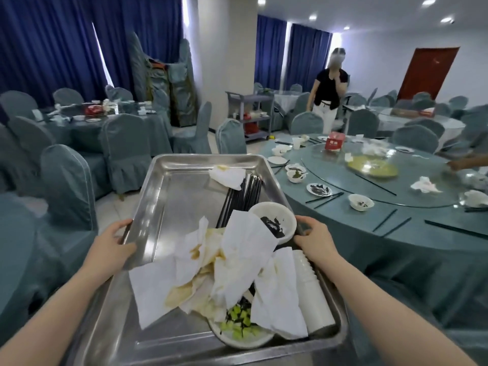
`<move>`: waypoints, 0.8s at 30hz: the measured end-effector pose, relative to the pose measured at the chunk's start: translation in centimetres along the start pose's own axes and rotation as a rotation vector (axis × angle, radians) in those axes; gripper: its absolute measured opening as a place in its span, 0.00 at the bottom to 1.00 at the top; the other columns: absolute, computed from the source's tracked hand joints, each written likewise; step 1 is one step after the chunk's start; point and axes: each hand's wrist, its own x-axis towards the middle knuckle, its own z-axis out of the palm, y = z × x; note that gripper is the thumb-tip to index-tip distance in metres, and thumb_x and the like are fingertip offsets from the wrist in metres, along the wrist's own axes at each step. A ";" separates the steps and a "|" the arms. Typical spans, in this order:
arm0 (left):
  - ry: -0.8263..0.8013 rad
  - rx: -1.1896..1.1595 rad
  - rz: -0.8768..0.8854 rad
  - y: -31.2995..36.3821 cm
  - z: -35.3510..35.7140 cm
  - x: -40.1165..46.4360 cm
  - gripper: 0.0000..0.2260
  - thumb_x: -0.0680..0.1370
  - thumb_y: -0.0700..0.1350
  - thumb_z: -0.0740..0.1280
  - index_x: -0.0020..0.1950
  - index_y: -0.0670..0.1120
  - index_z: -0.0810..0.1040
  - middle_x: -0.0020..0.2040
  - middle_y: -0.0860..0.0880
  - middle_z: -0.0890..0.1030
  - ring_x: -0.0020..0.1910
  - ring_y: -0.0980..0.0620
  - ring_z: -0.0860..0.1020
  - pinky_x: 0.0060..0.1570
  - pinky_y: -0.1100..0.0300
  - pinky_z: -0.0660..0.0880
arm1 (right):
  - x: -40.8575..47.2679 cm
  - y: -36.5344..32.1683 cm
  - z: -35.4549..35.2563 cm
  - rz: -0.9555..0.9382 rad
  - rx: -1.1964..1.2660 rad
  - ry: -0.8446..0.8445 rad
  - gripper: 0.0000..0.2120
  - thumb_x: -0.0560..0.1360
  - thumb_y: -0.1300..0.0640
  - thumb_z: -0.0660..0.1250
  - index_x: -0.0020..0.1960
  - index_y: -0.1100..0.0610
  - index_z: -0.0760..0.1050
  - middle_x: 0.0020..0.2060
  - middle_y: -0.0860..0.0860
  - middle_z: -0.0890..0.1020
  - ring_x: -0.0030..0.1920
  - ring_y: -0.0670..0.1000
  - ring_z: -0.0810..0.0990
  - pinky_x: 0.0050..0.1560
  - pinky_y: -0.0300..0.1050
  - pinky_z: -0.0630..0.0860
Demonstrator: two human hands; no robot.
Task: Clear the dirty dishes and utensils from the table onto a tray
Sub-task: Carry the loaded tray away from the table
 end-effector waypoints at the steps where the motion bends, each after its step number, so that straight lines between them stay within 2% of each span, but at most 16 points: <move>1: 0.006 0.006 -0.011 0.1 0.4 2.0 0.26 0.72 0.33 0.68 0.66 0.52 0.73 0.36 0.51 0.83 0.30 0.53 0.80 0.26 0.64 0.73 | 2.1 -0.2 0.7 0.003 0.002 -0.005 0.27 0.65 0.64 0.69 0.60 0.45 0.76 0.45 0.47 0.82 0.45 0.47 0.80 0.44 0.43 0.76; 6: 0.032 0.006 -0.051 0.3 3.1 11.7 0.27 0.71 0.33 0.70 0.67 0.53 0.73 0.42 0.53 0.82 0.34 0.53 0.81 0.27 0.62 0.75 | 13.9 -0.9 4.7 0.001 0.000 -0.076 0.27 0.65 0.63 0.69 0.61 0.45 0.75 0.43 0.48 0.82 0.43 0.48 0.80 0.43 0.43 0.76; 10: 0.111 0.012 -0.096 0.1 5.7 19.3 0.29 0.69 0.33 0.73 0.68 0.51 0.73 0.43 0.54 0.81 0.34 0.54 0.80 0.27 0.64 0.75 | 25.0 -1.4 9.3 -0.076 0.009 -0.136 0.27 0.65 0.63 0.69 0.63 0.48 0.76 0.46 0.50 0.83 0.45 0.50 0.80 0.48 0.45 0.77; 12: 0.150 0.024 -0.122 0.0 6.6 22.5 0.29 0.70 0.33 0.71 0.68 0.51 0.72 0.47 0.49 0.82 0.36 0.51 0.80 0.31 0.60 0.75 | 30.2 -1.8 11.6 -0.099 0.015 -0.178 0.25 0.66 0.62 0.70 0.61 0.48 0.77 0.44 0.48 0.83 0.44 0.49 0.80 0.44 0.43 0.76; 14: 0.207 0.024 -0.142 -0.1 7.1 25.5 0.29 0.70 0.33 0.71 0.69 0.49 0.72 0.54 0.46 0.81 0.42 0.49 0.79 0.38 0.58 0.73 | 35.2 -2.8 14.1 -0.123 0.002 -0.226 0.25 0.65 0.62 0.70 0.60 0.47 0.78 0.41 0.46 0.80 0.40 0.46 0.77 0.40 0.40 0.72; 15: 0.242 0.032 -0.148 -0.1 7.2 26.9 0.29 0.70 0.33 0.71 0.69 0.49 0.73 0.55 0.46 0.80 0.43 0.50 0.78 0.39 0.59 0.73 | 37.5 -3.4 15.4 -0.139 -0.003 -0.251 0.25 0.65 0.63 0.70 0.60 0.47 0.78 0.41 0.45 0.80 0.40 0.46 0.76 0.41 0.40 0.71; 18: 0.326 0.067 -0.202 -0.3 6.5 30.4 0.28 0.69 0.36 0.72 0.68 0.52 0.73 0.54 0.49 0.80 0.41 0.55 0.77 0.35 0.61 0.71 | 43.7 -5.6 20.1 -0.187 -0.012 -0.316 0.25 0.65 0.64 0.69 0.59 0.48 0.79 0.38 0.45 0.78 0.39 0.46 0.74 0.44 0.40 0.70; 21: 0.382 0.117 -0.271 -1.5 5.2 33.4 0.29 0.68 0.39 0.74 0.67 0.54 0.74 0.56 0.49 0.80 0.47 0.50 0.78 0.41 0.56 0.72 | 48.1 -7.8 25.0 -0.242 0.000 -0.392 0.24 0.64 0.64 0.69 0.58 0.47 0.79 0.30 0.41 0.75 0.31 0.40 0.69 0.36 0.36 0.68; 24: 0.424 0.123 -0.315 -2.8 3.6 37.2 0.28 0.69 0.37 0.72 0.68 0.53 0.73 0.60 0.47 0.79 0.50 0.48 0.78 0.46 0.54 0.73 | 51.9 -10.0 30.4 -0.269 0.029 -0.453 0.24 0.65 0.64 0.69 0.58 0.47 0.78 0.30 0.46 0.77 0.28 0.41 0.68 0.33 0.37 0.68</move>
